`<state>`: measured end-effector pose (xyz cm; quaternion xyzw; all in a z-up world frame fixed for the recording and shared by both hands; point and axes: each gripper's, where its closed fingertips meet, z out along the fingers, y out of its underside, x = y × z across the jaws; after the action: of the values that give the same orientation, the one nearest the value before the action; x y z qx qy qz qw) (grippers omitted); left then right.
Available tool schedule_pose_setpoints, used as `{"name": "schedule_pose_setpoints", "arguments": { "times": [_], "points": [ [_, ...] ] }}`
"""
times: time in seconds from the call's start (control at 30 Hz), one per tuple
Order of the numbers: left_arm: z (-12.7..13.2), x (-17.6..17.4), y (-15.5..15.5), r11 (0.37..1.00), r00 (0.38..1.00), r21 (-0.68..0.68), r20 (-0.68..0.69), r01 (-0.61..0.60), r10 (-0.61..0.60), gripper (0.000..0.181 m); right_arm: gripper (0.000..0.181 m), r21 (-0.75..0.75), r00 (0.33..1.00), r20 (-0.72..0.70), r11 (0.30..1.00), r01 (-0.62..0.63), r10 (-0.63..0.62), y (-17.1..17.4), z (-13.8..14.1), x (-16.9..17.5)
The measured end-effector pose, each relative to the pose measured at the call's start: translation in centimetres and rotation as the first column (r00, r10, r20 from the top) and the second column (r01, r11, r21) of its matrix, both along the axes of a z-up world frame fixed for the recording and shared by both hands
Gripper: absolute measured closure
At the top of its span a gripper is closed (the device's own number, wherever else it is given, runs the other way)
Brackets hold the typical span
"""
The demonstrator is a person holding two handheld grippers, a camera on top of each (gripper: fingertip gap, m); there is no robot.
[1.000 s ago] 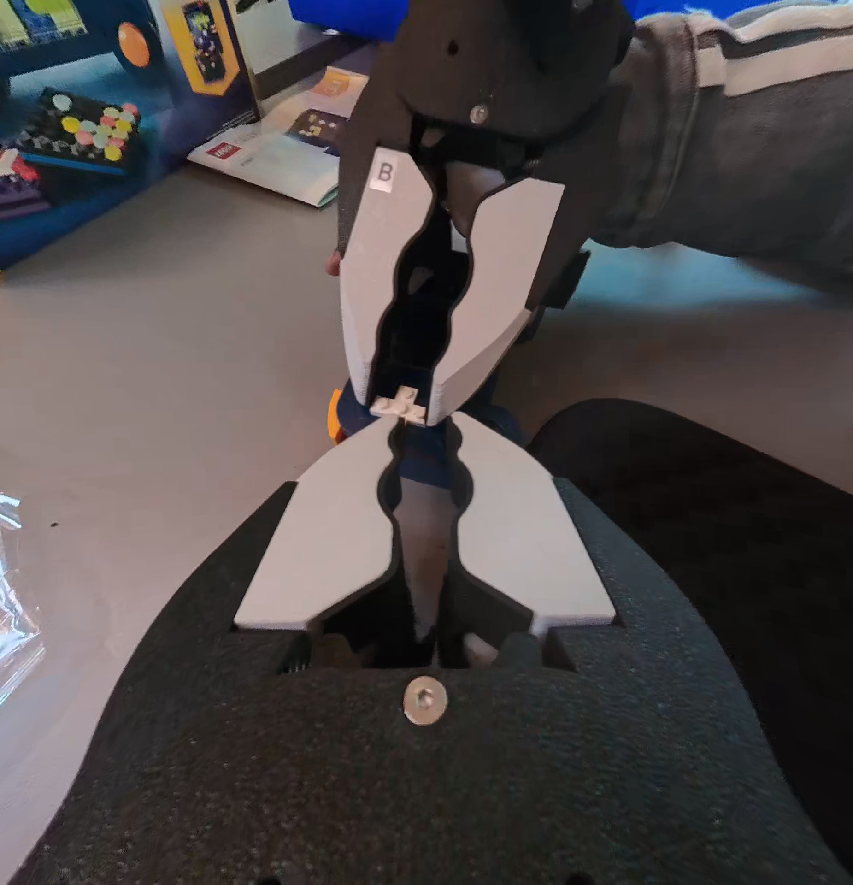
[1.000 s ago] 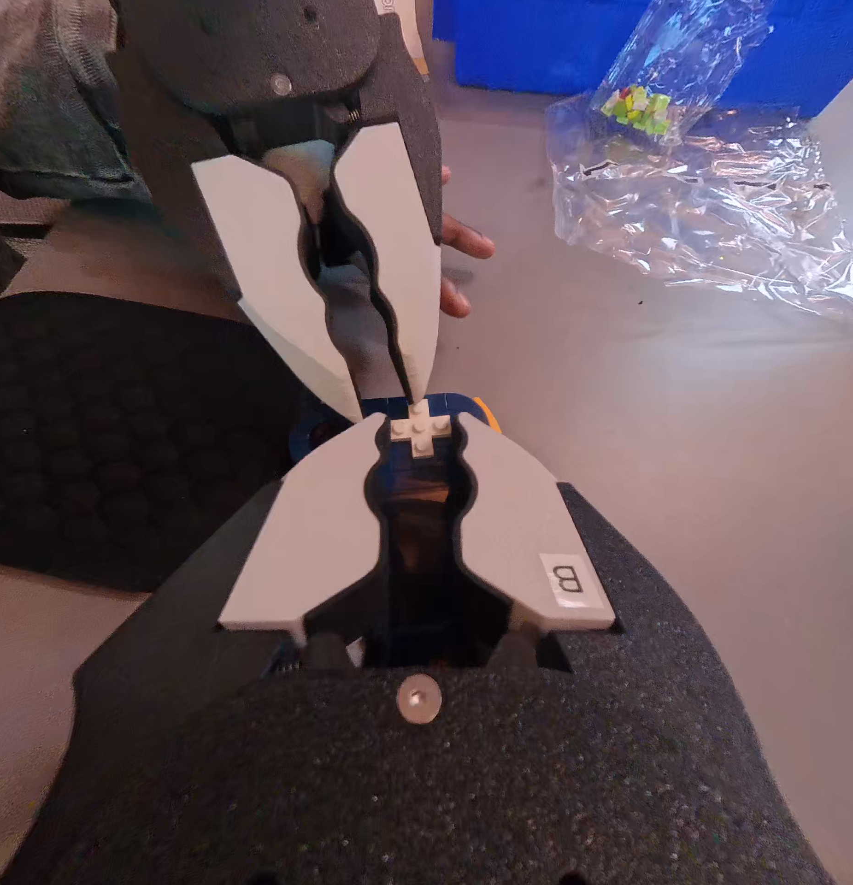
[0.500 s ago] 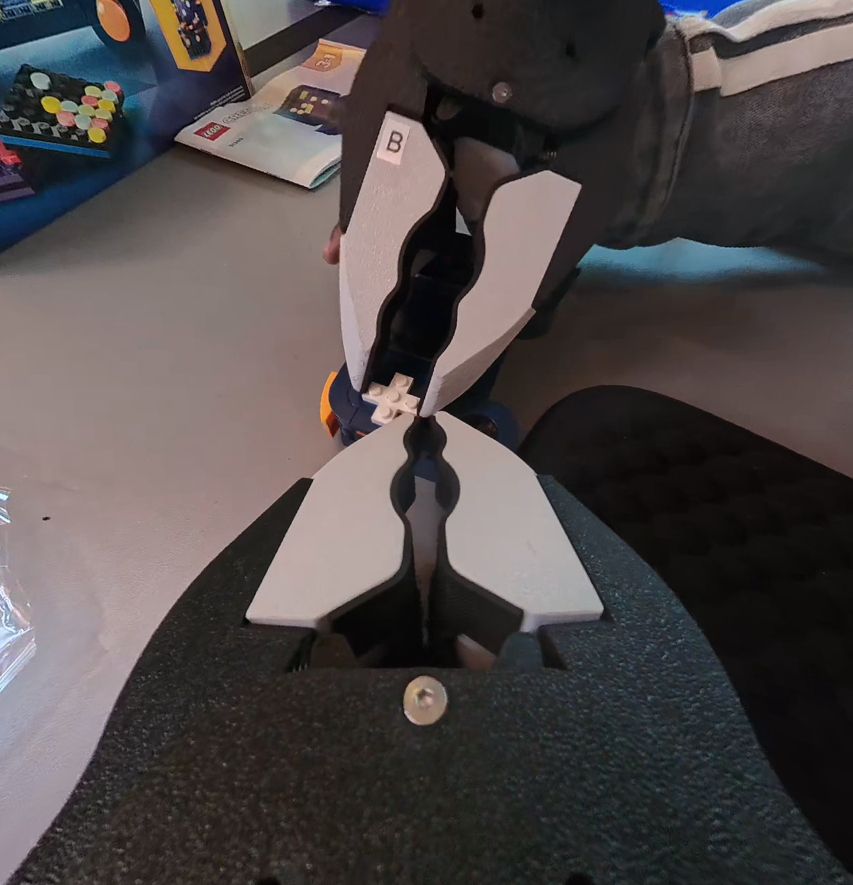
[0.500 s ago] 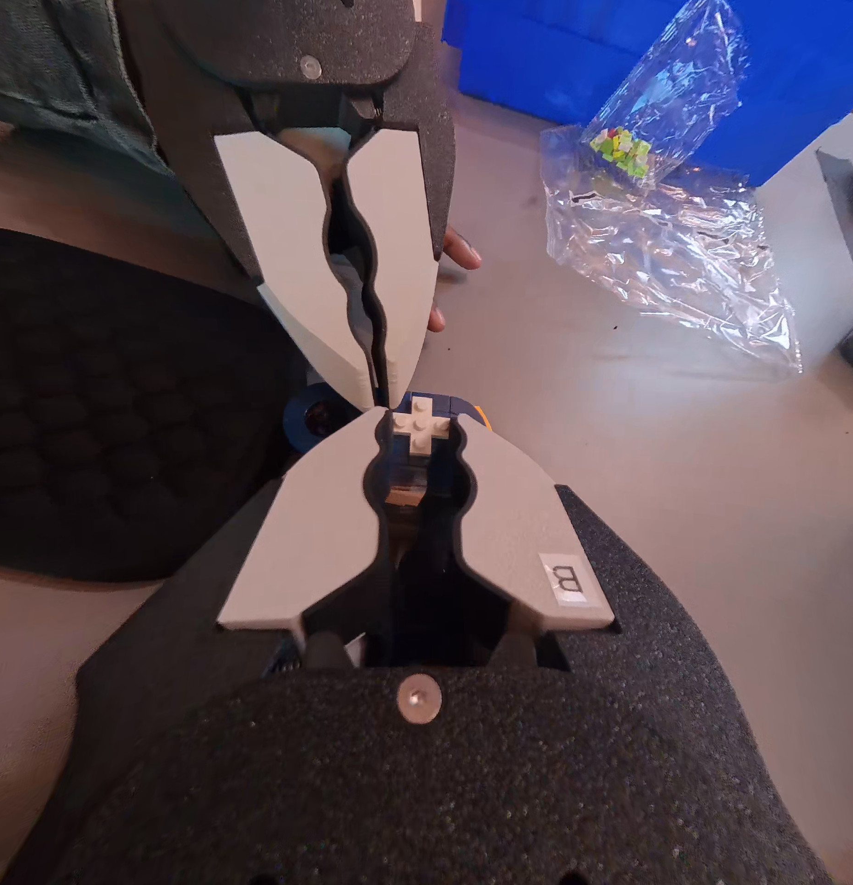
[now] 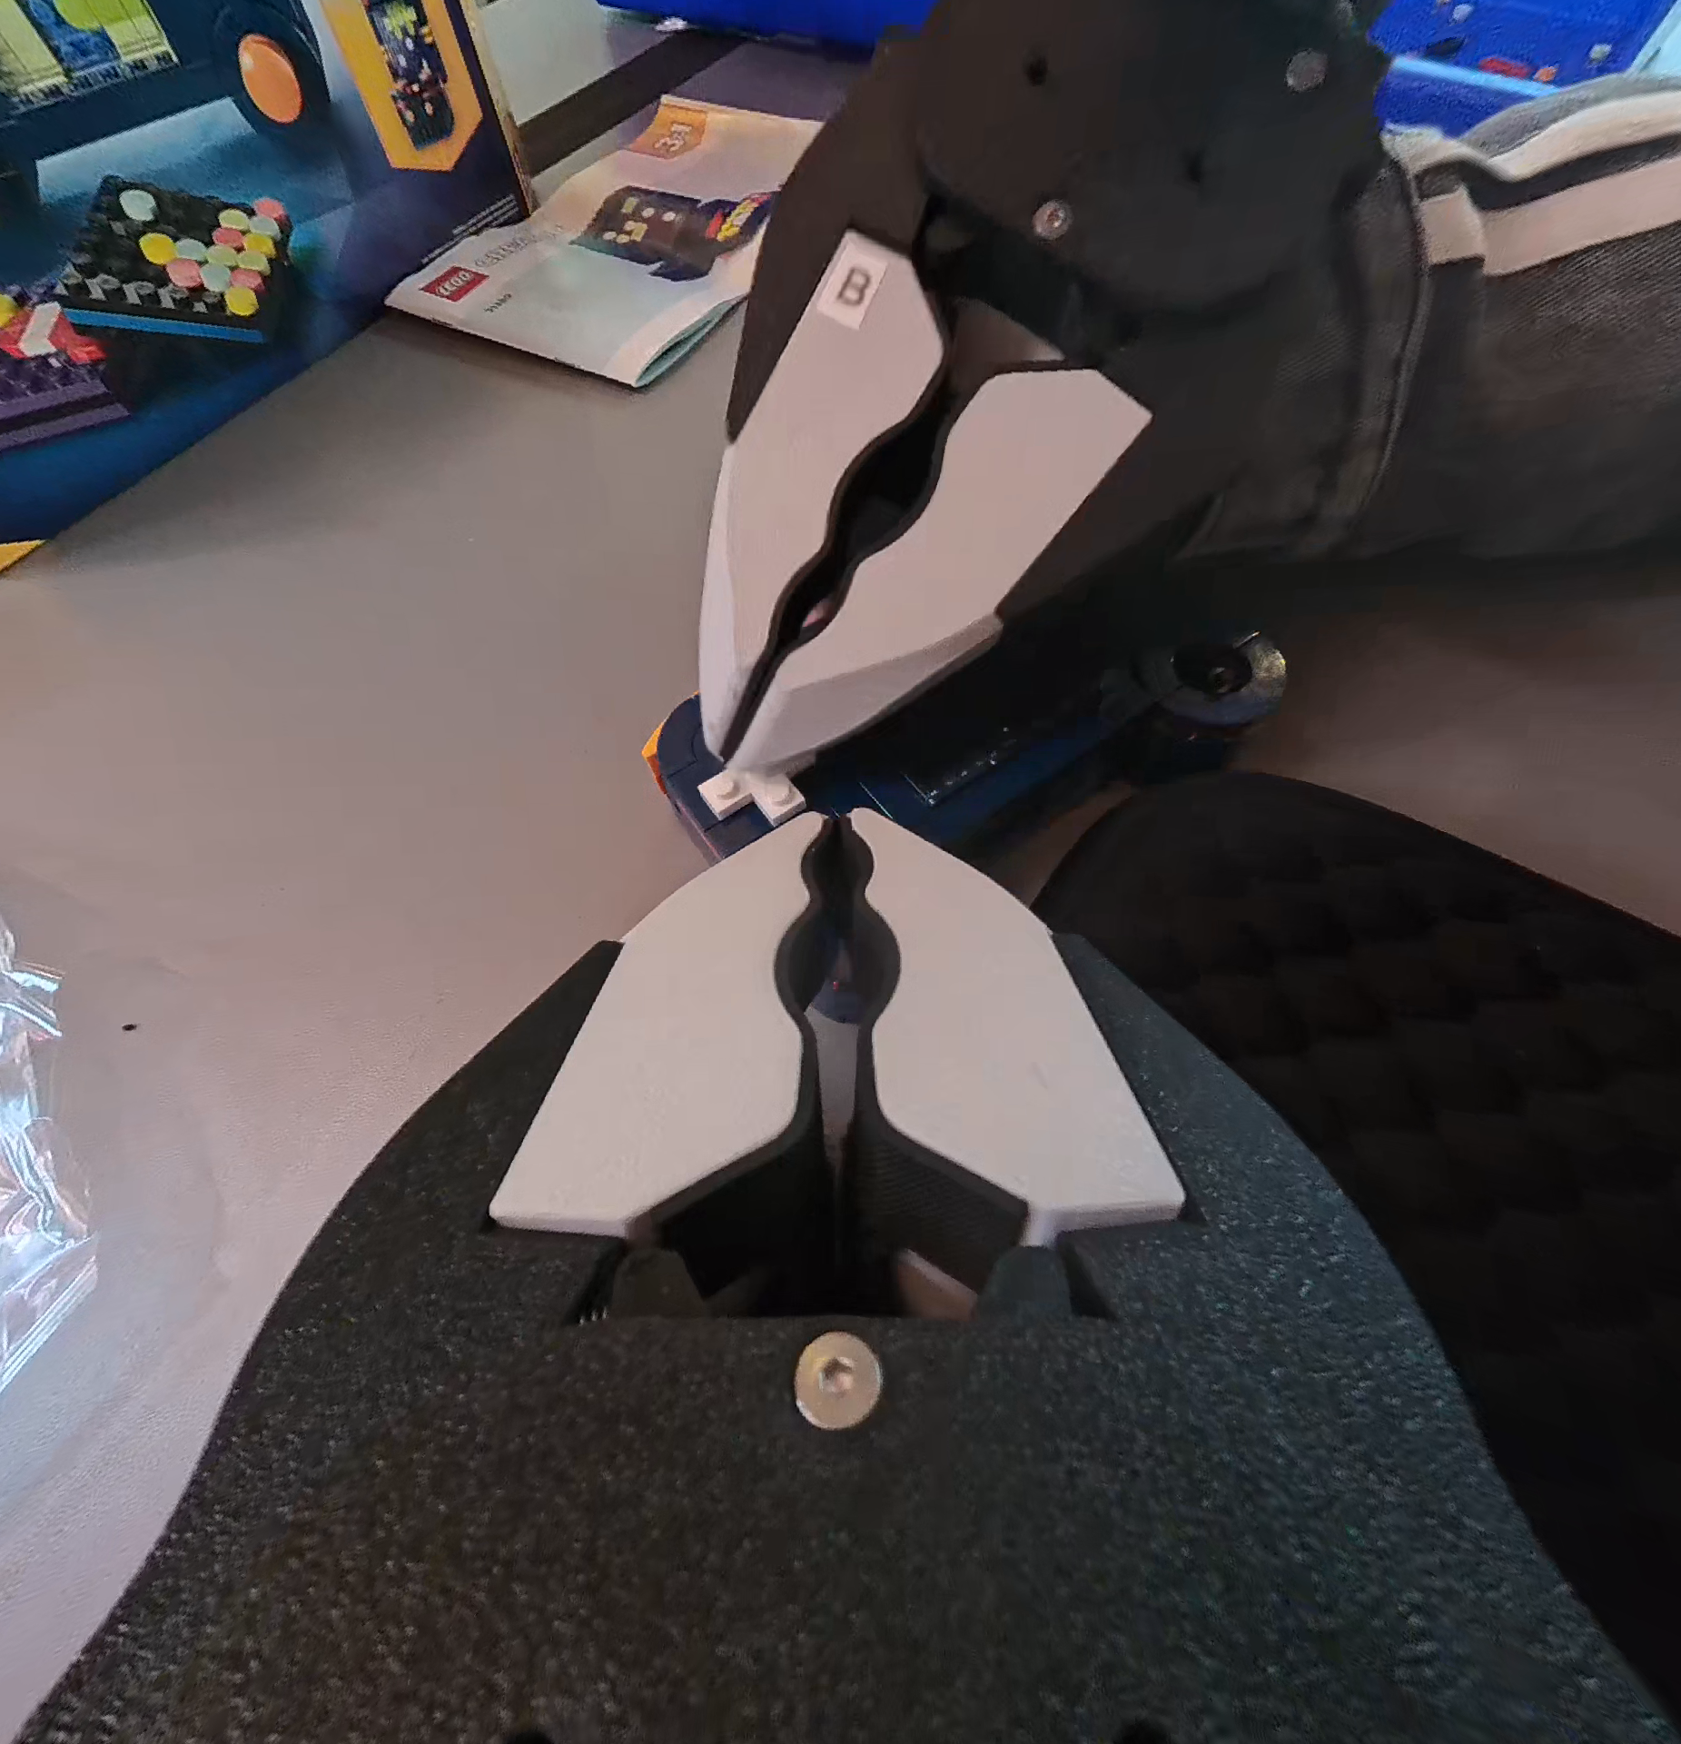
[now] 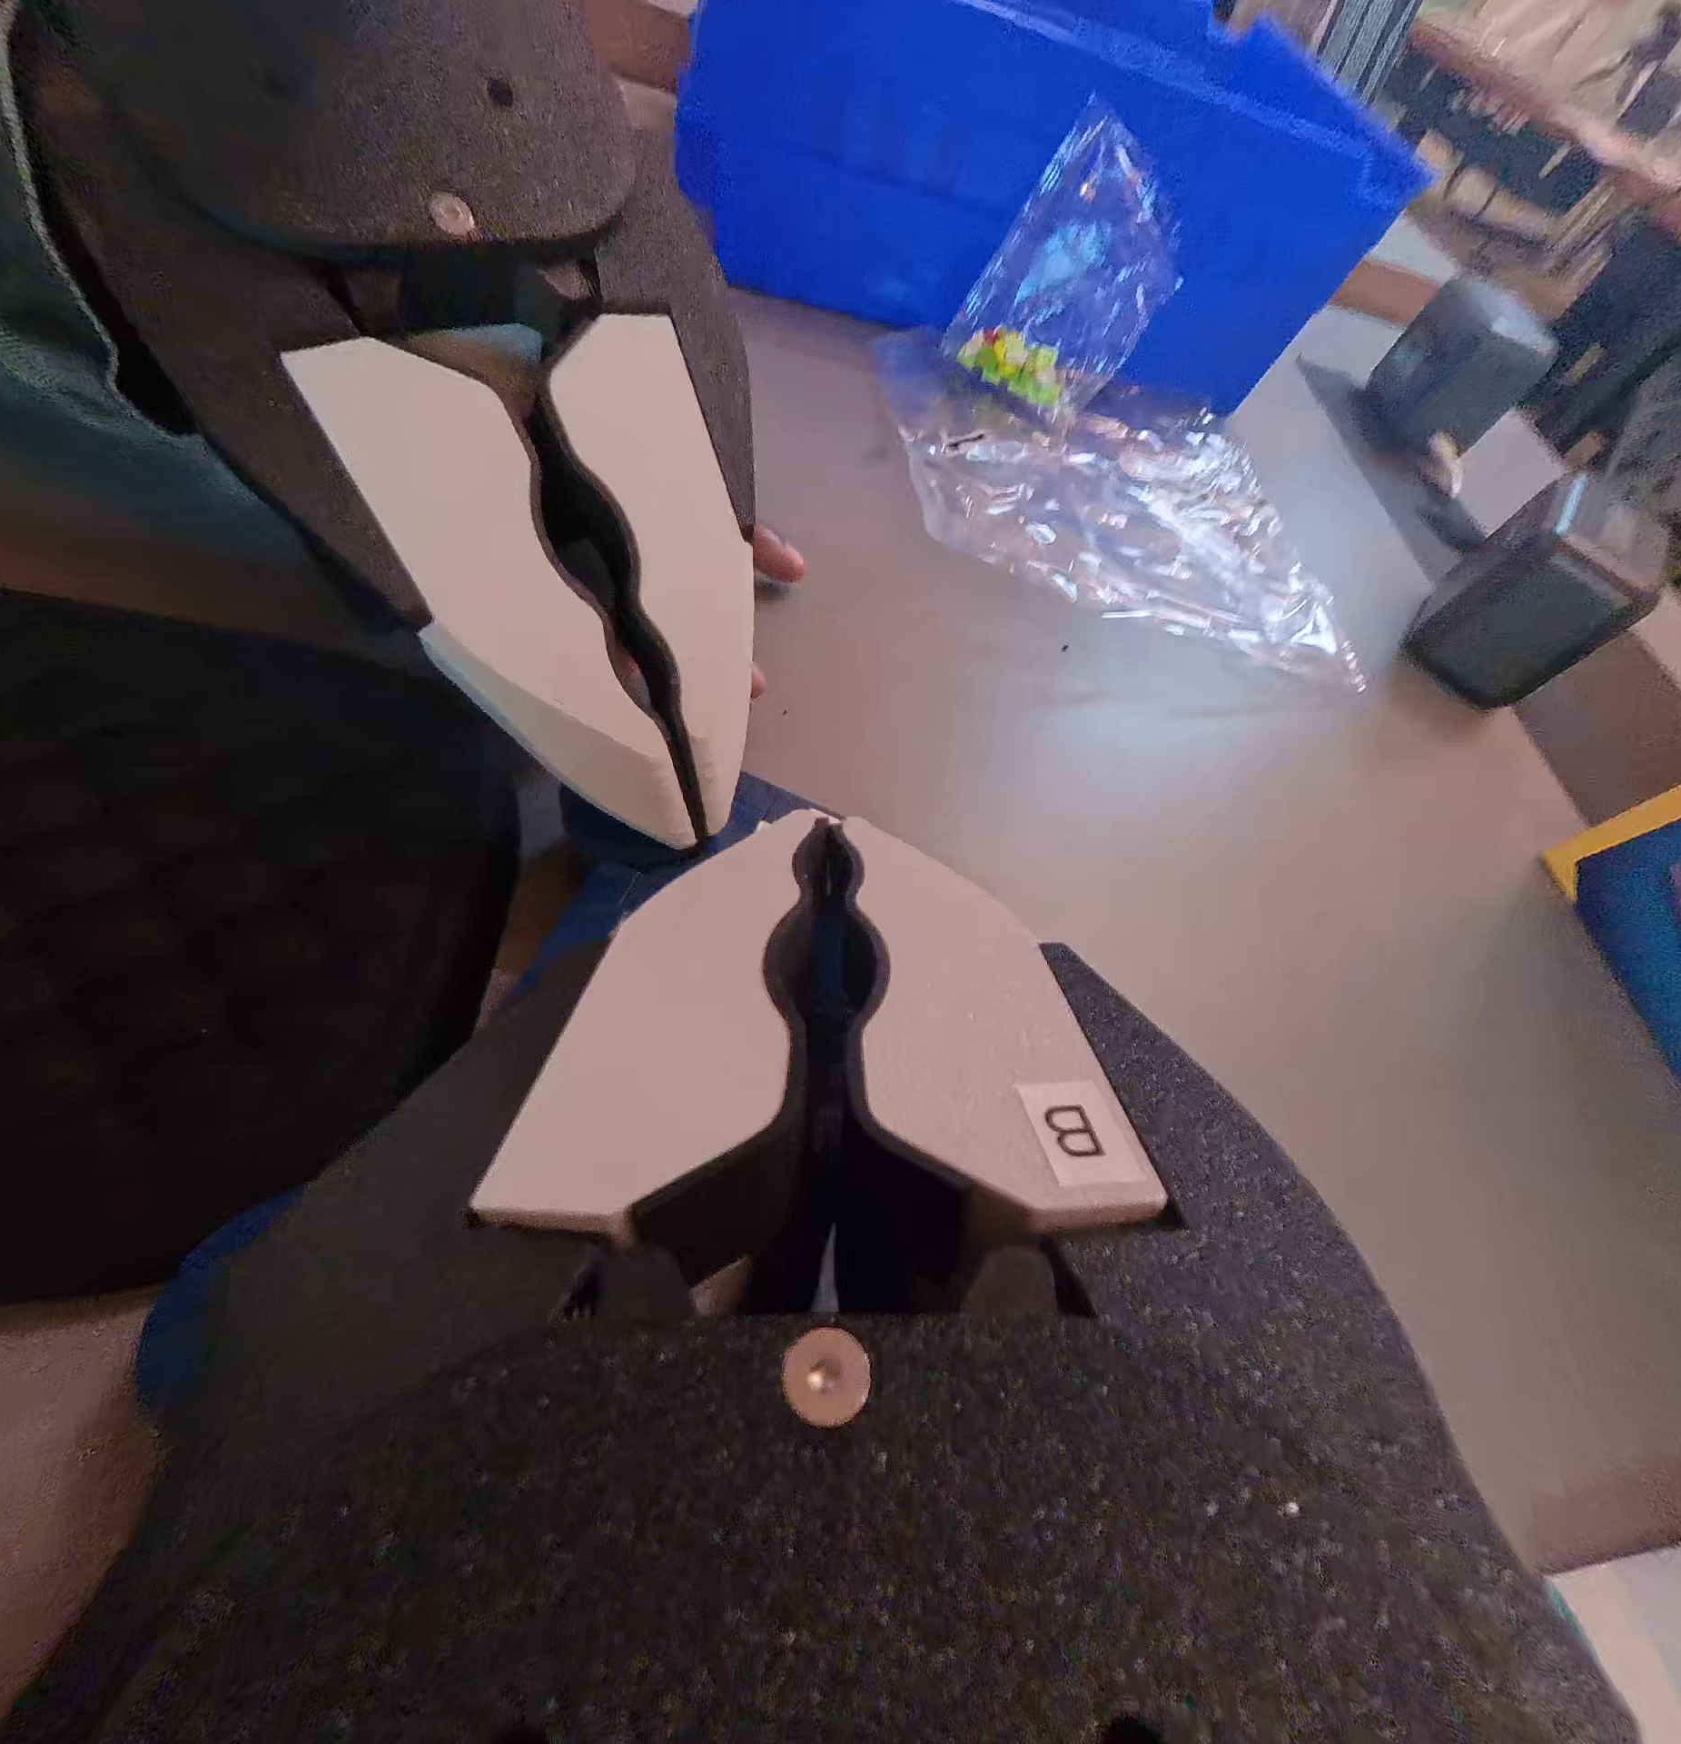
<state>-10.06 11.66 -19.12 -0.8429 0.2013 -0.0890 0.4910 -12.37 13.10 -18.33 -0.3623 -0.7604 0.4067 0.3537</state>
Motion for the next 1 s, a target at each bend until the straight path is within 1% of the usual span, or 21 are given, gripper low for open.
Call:
{"name": "schedule_pose_setpoints", "arguments": {
  "times": [0.03, 0.07, 0.1, 0.13, 0.17, 0.23, 0.3, 0.33, 0.4, 0.43, 0.47, 0.67, 0.77, 0.83, 0.87, 0.9, 0.93, 1.0],
  "points": [
    [0.0, 0.0, 0.0, 1.0, 1.0, 0.0, 0.0, 0.0, 0.0, 0.181, 0.177, -0.002, 1.0, -0.02, 1.0, -0.018, 0.017, -0.1, 0.4, 0.2],
    [0.0, -0.1, 0.0, 1.0, 1.0, 0.001, 0.0, -0.002, 0.002, 0.181, 0.158, -0.027, 0.999, -0.014, 0.999, -0.035, 0.035, -0.3, 0.6, 0.4],
    [0.1, -0.3, 0.0, 1.0, 1.0, 0.004, -0.004, -0.019, 0.019, 0.181, 0.148, -0.038, 0.999, 0.025, 0.998, -0.04, 0.04, 0.0, 0.5, 0.7],
    [0.3, -0.9, 0.2, 0.998, 0.998, 0.019, -0.012, -0.057, 0.057, 0.177, 0.147, -0.03, 0.997, 0.072, 0.999, -0.035, 0.037, 0.5, 0.3, 1.0],
    [0.7, -1.2, 0.3, 0.996, 0.997, 0.049, -0.007, -0.077, 0.077, 0.168, 0.146, -0.022, 0.994, 0.098, 0.999, -0.039, 0.041, 0.8, 0.3, 1.2],
    [1.4, -1.3, 0.1, 0.995, 0.996, 0.059, 0.031, -0.083, 0.081, 0.159, 0.146, -0.028, 0.991, 0.114, 0.997, -0.066, 0.069, 1.0, 0.8, 1.2],
    [0.6, -0.9, -0.3, 0.998, 0.996, -0.013, 0.057, -0.065, 0.066, 0.135, 0.147, -0.083, 0.98, 0.163, 0.991, -0.102, 0.114, 0.6, 0.9, 1.0],
    [0.0, -0.7, -0.3, 0.997, 0.997, -0.054, 0.054, -0.061, 0.063, 0.127, 0.146, -0.129, 0.966, 0.218, 0.986, -0.108, 0.135, 0.3, 0.5, 1.1],
    [-0.9, -0.3, -0.2, 0.994, 0.998, -0.101, 0.033, -0.043, 0.046, 0.128, 0.14, -0.156, 0.938, 0.327, 0.986, -0.065, 0.113, 0.8, -0.9, 0.9],
    [-0.9, -0.2, 0.0, 0.995, 0.999, -0.096, 0.022, -0.038, 0.041, 0.129, 0.143, -0.161, 0.935, 0.338, 0.985, -0.06, 0.113, 0.9, -1.0, 0.8],
    [-0.9, -0.1, 0.0, 0.996, 0.999, -0.088, 0.018, -0.029, 0.03, 0.131, 0.142, -0.168, 0.936, 0.332, 0.984, -0.061, 0.114, 0.8, -0.9, 0.7],
    [-1.0, -0.1, 0.0, 0.995, 0.999, -0.099, 0.04, -0.022, 0.026, 0.133, 0.141, -0.13, 0.943, 0.322, 0.991, -0.039, 0.08, 0.6, -1.0, 0.6],
    [-1.0, -0.1, 0.0, 0.995, 0.999, -0.096, 0.036, -0.024, 0.028, 0.133, 0.144, -0.097, 0.957, 0.287, 0.995, -0.01, 0.038, 0.6, -0.9, 0.4],
    [-1.0, 0.0, -0.1, 0.994, 0.998, -0.105, 0.053, -0.017, 0.023, 0.134, 0.149, -0.069, 0.972, 0.236, 0.998, -0.004, 0.02, 0.7, -0.8, 0.6],
    [-1.0, 0.0, -0.1, 0.994, 0.998, -0.106, 0.055, -0.02, 0.026, 0.134, 0.164, -0.03, 0.98, 0.194, 0.999, -0.042, 0.047, 0.2, -0.8, 0.8],
    [-1.1, 0.1, -0.1, 0.994, 0.998, -0.107, 0.056, -0.016, 0.022, 0.134, 0.164, 0.035, 0.989, 0.145, 0.999, -0.033, 0.027, 0.2, -0.7, 0.8],
    [-1.1, 0.1, -0.1, 0.994, 0.998, -0.109, 0.06, -0.012, 0.019, 0.134, 0.164, 0.066, 0.993, 0.116, 0.998, -0.018, 0.01, 0.2, -0.6, 0.9],
    [-1.1, 0.2, -0.1, 0.994, 0.998, -0.109, 0.058, -0.01, 0.016, 0.134, 0.166, 0.088, 0.994, 0.107, 0.996, 0.0, -0.01, 0.1, -0.6, 0.9]
  ]
}}
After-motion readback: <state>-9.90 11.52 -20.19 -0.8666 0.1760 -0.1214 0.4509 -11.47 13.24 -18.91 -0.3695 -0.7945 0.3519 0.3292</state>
